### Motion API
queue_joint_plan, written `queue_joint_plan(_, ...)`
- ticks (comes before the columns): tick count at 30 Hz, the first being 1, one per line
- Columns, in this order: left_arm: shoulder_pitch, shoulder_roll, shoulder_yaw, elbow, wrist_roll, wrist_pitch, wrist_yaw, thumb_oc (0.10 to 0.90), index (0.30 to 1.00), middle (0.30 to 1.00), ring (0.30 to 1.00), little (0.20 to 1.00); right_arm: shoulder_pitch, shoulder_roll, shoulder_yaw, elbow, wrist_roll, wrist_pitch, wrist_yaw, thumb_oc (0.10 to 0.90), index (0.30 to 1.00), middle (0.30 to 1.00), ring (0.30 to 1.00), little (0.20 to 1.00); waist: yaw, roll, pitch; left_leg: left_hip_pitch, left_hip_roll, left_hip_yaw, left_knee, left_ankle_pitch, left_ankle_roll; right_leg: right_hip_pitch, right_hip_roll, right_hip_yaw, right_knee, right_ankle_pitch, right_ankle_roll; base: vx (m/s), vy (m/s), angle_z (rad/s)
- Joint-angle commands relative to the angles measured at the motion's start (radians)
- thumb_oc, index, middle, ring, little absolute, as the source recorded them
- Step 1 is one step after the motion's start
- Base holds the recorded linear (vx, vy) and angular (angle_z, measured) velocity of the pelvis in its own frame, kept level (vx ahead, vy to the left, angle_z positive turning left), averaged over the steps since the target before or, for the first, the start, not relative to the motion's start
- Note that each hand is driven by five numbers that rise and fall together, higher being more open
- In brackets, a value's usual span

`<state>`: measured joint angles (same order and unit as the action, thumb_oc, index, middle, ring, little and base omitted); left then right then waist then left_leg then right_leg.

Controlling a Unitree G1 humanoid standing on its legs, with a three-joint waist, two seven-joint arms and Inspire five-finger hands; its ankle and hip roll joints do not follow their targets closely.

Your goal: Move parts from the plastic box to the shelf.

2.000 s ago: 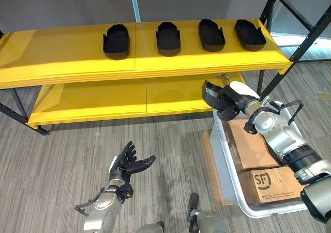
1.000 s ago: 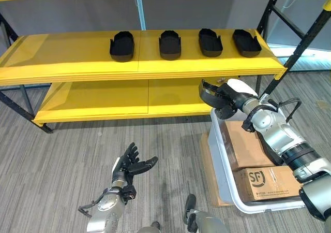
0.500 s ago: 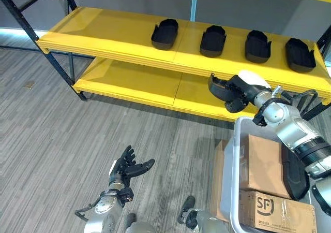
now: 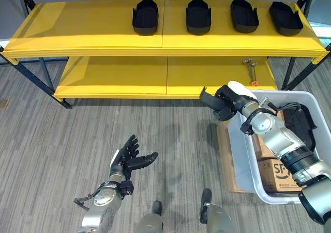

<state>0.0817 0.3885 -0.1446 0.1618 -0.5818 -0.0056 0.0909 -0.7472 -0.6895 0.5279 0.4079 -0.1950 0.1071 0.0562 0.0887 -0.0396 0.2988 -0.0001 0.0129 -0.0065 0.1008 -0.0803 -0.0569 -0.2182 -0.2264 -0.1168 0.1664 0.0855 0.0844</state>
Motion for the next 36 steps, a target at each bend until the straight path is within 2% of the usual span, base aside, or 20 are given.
queue_joint_plan(1,0.036,0.046,0.038,-0.092,0.016,-0.089,-0.010,0.900,1.000,1.000,1.000,1.000,-0.157,0.018,-0.084,-0.017,-0.009,-0.077,-0.096,0.400,0.300,0.300,0.300,0.300,0.025,-0.073,-0.113,-0.021,0.091,-0.034,0.077,-0.094,-0.006,0.136,-0.082,-0.015,-0.186,0.079,0.100,0.04,0.041,0.00)
queue_joint_plan(8,0.058,0.014,0.041,-0.089,0.012,-0.082,-0.007,0.900,1.000,1.000,1.000,1.000,-0.146,0.024,-0.086,0.022,-0.006,-0.082,-0.098,0.400,0.300,0.300,0.300,0.300,0.025,-0.087,-0.145,0.032,0.114,-0.032,0.025,-0.086,-0.011,0.164,-0.072,-0.019,-0.211,0.077,0.106,0.05,-0.014,-0.01)
queue_joint_plan(9,-0.024,-0.051,0.016,-0.003,-0.027,-0.061,0.057,0.900,1.000,1.000,1.000,1.000,0.114,0.199,-0.219,0.314,0.241,-0.061,-0.237,0.400,0.300,0.300,0.300,0.300,-0.007,-0.026,-0.079,-0.080,0.172,-0.015,0.038,0.007,-0.057,0.204,0.006,-0.099,-0.066,-0.149,0.053,0.00,0.000,0.00)
queue_joint_plan(14,-0.014,-0.044,0.014,-0.016,-0.030,-0.061,0.057,0.900,1.000,1.000,1.000,1.000,0.073,0.192,-0.207,0.330,0.237,-0.057,-0.237,0.400,0.300,0.300,0.300,0.300,0.008,-0.033,-0.074,-0.109,0.160,-0.028,0.085,-0.008,-0.056,0.208,-0.007,-0.106,-0.078,-0.135,0.060,0.01,0.021,0.16)
queue_joint_plan(17,-0.016,-0.031,0.016,-0.026,-0.033,-0.059,0.058,0.900,1.000,1.000,1.000,1.000,0.032,0.185,-0.201,0.319,0.238,-0.056,-0.238,0.400,0.300,0.300,0.300,0.300,0.025,-0.035,-0.060,-0.147,0.130,-0.047,0.165,-0.048,-0.038,0.202,-0.030,-0.102,-0.047,-0.138,0.066,0.02,0.128,0.08)
queue_joint_plan(18,-0.020,-0.022,0.015,-0.031,-0.036,-0.059,0.061,0.900,1.000,1.000,1.000,1.000,0.021,0.179,-0.210,0.310,0.243,-0.057,-0.242,0.400,0.300,0.300,0.300,0.300,0.035,-0.033,-0.054,-0.168,0.098,-0.060,0.212,-0.080,-0.019,0.200,-0.059,-0.103,-0.005,-0.141,0.072,0.05,0.175,0.05)
queue_joint_plan(20,-0.021,-0.022,0.008,-0.032,-0.039,-0.058,0.060,0.900,1.000,1.000,1.000,1.000,0.024,0.178,-0.215,0.302,0.244,-0.058,-0.244,0.400,0.300,0.300,0.300,0.300,0.040,-0.027,-0.049,-0.178,0.078,-0.071,0.244,-0.099,-0.008,0.201,-0.076,-0.105,0.032,-0.142,0.074,0.08,0.242,0.29)
queue_joint_plan(22,-0.021,-0.015,-0.001,-0.029,-0.026,-0.052,0.055,0.900,1.000,1.000,1.000,1.000,0.040,0.173,-0.232,0.279,0.242,-0.056,-0.248,0.400,0.300,0.300,0.300,0.300,0.041,-0.012,-0.047,-0.182,0.011,-0.099,0.268,-0.121,0.034,0.156,-0.132,-0.078,0.180,-0.038,0.069,0.15,0.426,0.59)
queue_joint_plan(23,-0.015,-0.011,-0.006,-0.031,-0.022,-0.051,0.051,0.900,1.000,1.000,1.000,1.000,0.042,0.170,-0.234,0.285,0.243,-0.055,-0.244,0.400,0.300,0.300,0.300,0.300,0.034,0.007,-0.034,-0.158,-0.016,-0.118,0.268,-0.131,0.063,0.084,-0.134,-0.019,0.313,0.057,0.056,0.13,0.406,0.85)
queue_joint_plan(24,-0.015,-0.011,-0.010,-0.033,-0.022,-0.051,0.051,0.900,1.000,1.000,1.000,1.000,0.028,0.171,-0.233,0.291,0.245,-0.054,-0.247,0.400,0.300,0.300,0.300,0.300,0.030,0.018,-0.023,-0.148,-0.023,-0.122,0.260,-0.127,0.076,0.052,-0.123,0.019,0.361,0.097,0.060,0.10,0.390,0.92)
queue_joint_plan(25,-0.014,-0.008,-0.009,-0.036,-0.024,-0.052,0.051,0.900,1.000,1.000,1.000,1.000,0.008,0.168,-0.223,0.296,0.244,-0.054,-0.246,0.400,0.300,0.300,0.300,0.300,0.028,0.036,-0.010,-0.138,-0.021,-0.125,0.255,-0.123,0.084,0.012,-0.120,0.034,0.406,0.108,0.057,0.11,0.299,0.54)
queue_joint_plan(26,-0.008,-0.008,-0.005,-0.042,-0.023,-0.050,0.050,0.900,1.000,1.000,1.000,1.000,-0.002,0.165,-0.221,0.303,0.242,-0.052,-0.243,0.400,0.300,0.300,0.300,0.300,0.029,0.046,-0.009,-0.120,-0.033,-0.131,0.245,-0.127,0.092,-0.013,-0.112,0.019,0.412,0.085,0.056,0.19,0.254,0.25)
queue_joint_plan(27,-0.018,-0.008,-0.013,-0.038,-0.025,-0.049,0.048,0.900,1.000,1.000,1.000,1.000,-0.029,0.151,-0.212,0.319,0.242,-0.050,-0.239,0.400,0.300,0.300,0.300,0.300,0.014,0.046,-0.004,-0.098,-0.053,-0.151,0.225,-0.131,0.096,-0.059,-0.052,0.051,0.384,0.045,0.050,0.24,0.177,0.07)
queue_joint_plan(28,-0.021,-0.010,-0.014,-0.036,-0.026,-0.049,0.048,0.900,1.000,1.000,1.000,1.000,-0.040,0.144,-0.207,0.321,0.244,-0.050,-0.235,0.400,0.300,0.300,0.300,0.300,0.005,0.042,-0.003,-0.093,-0.063,-0.161,0.219,-0.129,0.097,-0.074,-0.030,0.056,0.356,0.028,0.049,0.29,0.062,0.31)
queue_joint_plan(29,-0.024,-0.017,-0.021,-0.035,-0.028,-0.048,0.045,0.900,1.000,1.000,1.000,1.000,-0.059,0.143,-0.199,0.335,0.251,-0.053,-0.237,0.400,0.300,0.300,0.300,0.300,-0.010,0.033,0.003,-0.074,-0.079,-0.175,0.212,-0.141,0.096,-0.101,0.016,0.066,0.261,-0.019,0.046,0.30,-0.017,0.71)
queue_joint_plan(30,-0.025,-0.023,-0.021,-0.031,-0.028,-0.047,0.044,0.900,1.000,1.000,1.000,1.000,-0.061,0.144,-0.200,0.342,0.260,-0.055,-0.237,0.400,0.300,0.300,0.300,0.300,-0.021,0.016,0.007,-0.053,-0.099,-0.189,0.202,-0.154,0.094,-0.103,0.046,0.058,0.139,-0.026,0.049,0.38,-0.089,0.92)
queue_joint_plan(31,-0.031,-0.032,-0.025,-0.026,-0.030,-0.049,0.044,0.900,1.000,1.000,1.000,1.000,-0.076,0.142,-0.191,0.347,0.258,-0.056,-0.240,0.400,0.300,0.300,0.300,0.300,-0.031,0.003,0.008,-0.039,-0.111,-0.204,0.198,-0.167,0.090,-0.126,0.076,0.058,0.067,-0.014,0.050,0.30,-0.119,0.83)
queue_joint_plan(33,-0.034,-0.037,-0.025,-0.024,-0.034,-0.053,0.040,0.900,1.000,1.000,1.000,1.000,-0.090,0.140,-0.183,0.356,0.257,-0.056,-0.238,0.400,0.300,0.300,0.300,0.300,-0.034,-0.006,0.008,-0.026,-0.116,-0.216,0.200,-0.184,0.084,-0.128,0.084,0.061,0.023,0.010,0.054,0.27,-0.170,0.94)
queue_joint_plan(34,-0.026,-0.043,-0.022,-0.020,-0.035,-0.051,0.037,0.900,1.000,1.000,1.000,1.000,-0.065,0.140,-0.183,0.343,0.254,-0.054,-0.233,0.400,0.300,0.300,0.300,0.300,-0.032,-0.022,-0.014,-0.013,-0.119,-0.224,0.200,-0.200,0.074,-0.079,0.092,0.075,-0.022,-0.001,0.041,0.30,-0.194,0.69)
queue_joint_plan(36,-0.001,-0.052,-0.022,-0.030,-0.032,-0.048,0.032,0.900,1.000,1.000,1.000,1.000,-0.061,0.145,-0.176,0.343,0.256,-0.057,-0.222,0.400,0.300,0.300,0.300,0.300,-0.037,-0.010,-0.041,0.024,-0.090,-0.233,0.163,-0.194,0.063,-0.073,0.107,0.054,0.000,-0.003,0.031,0.33,-0.219,0.12)
